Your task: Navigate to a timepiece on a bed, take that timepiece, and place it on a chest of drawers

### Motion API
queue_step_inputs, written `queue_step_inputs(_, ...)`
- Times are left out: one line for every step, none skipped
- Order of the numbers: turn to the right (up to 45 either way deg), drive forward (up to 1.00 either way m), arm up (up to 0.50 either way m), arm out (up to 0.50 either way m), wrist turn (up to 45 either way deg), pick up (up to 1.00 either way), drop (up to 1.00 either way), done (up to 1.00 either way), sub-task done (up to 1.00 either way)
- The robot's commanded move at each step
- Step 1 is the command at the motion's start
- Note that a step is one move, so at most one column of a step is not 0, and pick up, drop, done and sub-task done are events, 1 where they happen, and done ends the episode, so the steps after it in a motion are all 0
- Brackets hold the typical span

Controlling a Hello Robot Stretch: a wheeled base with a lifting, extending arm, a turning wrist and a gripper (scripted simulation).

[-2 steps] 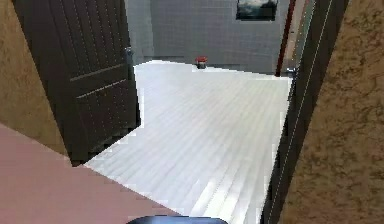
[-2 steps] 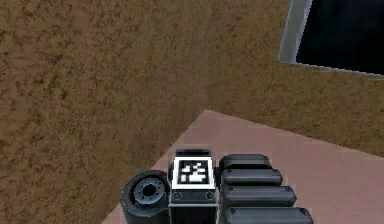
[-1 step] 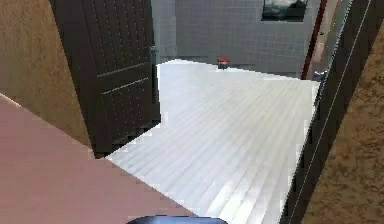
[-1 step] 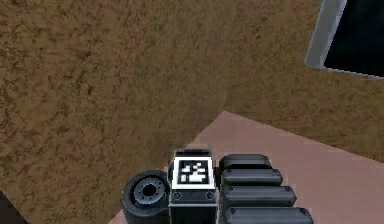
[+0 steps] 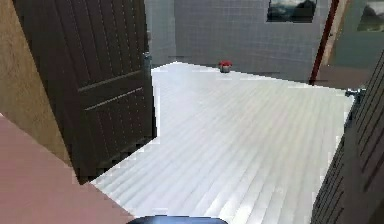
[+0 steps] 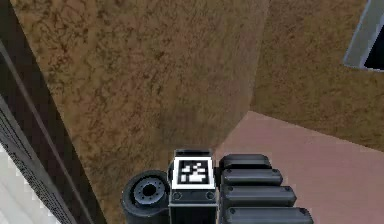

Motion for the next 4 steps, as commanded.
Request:
queue_step_inputs(12.0, 0.00, 0.00, 0.00, 0.0, 0.00, 0.00, 0.00, 0.00)
queue_step_inputs(0.0, 1.00, 0.00, 0.00, 0.0, 0.00, 0.00, 0.00, 0.00)
queue_step_inputs(3.0, 0.00, 0.00, 0.00, 0.0, 0.00, 0.00, 0.00, 0.00)
queue_step_inputs(-3.0, 0.00, 0.00, 0.00, 0.0, 0.00, 0.00, 0.00, 0.00)
